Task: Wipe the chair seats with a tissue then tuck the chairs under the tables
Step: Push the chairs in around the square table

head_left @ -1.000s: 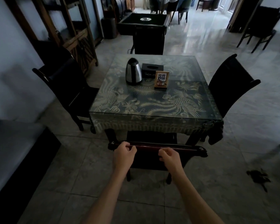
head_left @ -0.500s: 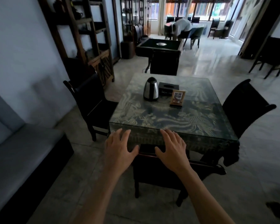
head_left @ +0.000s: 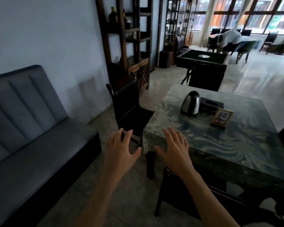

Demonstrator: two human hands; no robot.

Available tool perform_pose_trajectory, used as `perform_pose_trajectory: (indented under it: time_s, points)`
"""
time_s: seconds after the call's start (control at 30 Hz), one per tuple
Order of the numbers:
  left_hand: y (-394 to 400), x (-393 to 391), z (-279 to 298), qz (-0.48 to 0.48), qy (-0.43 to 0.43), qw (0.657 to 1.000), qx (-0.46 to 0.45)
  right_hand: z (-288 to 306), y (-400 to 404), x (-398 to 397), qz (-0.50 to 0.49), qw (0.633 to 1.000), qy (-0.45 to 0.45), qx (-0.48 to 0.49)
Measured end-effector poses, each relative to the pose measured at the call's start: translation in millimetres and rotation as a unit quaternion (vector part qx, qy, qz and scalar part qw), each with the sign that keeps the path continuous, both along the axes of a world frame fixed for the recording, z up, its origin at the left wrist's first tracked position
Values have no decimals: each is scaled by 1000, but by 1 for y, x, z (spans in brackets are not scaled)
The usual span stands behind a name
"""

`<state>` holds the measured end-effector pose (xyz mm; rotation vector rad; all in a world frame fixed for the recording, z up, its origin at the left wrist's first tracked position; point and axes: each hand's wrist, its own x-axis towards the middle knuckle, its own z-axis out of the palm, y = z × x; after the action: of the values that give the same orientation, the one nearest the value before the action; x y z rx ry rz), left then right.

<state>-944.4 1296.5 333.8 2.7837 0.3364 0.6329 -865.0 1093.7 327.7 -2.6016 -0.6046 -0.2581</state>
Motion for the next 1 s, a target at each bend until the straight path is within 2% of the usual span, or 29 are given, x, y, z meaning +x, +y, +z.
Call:
perform_pose_trajectory:
  time_s: [0.23, 0.53, 0.83, 1.0]
  points:
    - [59, 44, -4, 65, 17, 998, 0, 1, 80, 62, 63, 998, 8, 2]
    - [152, 139, -3, 111, 45, 993, 4, 2, 179, 173, 114, 993, 26, -2]
    - [242, 206, -7, 120, 113, 986, -40, 4, 264, 267, 190, 979, 58, -49]
    - [298, 246, -16, 134, 107, 984, -44, 0, 317, 308, 197, 976, 79, -50]
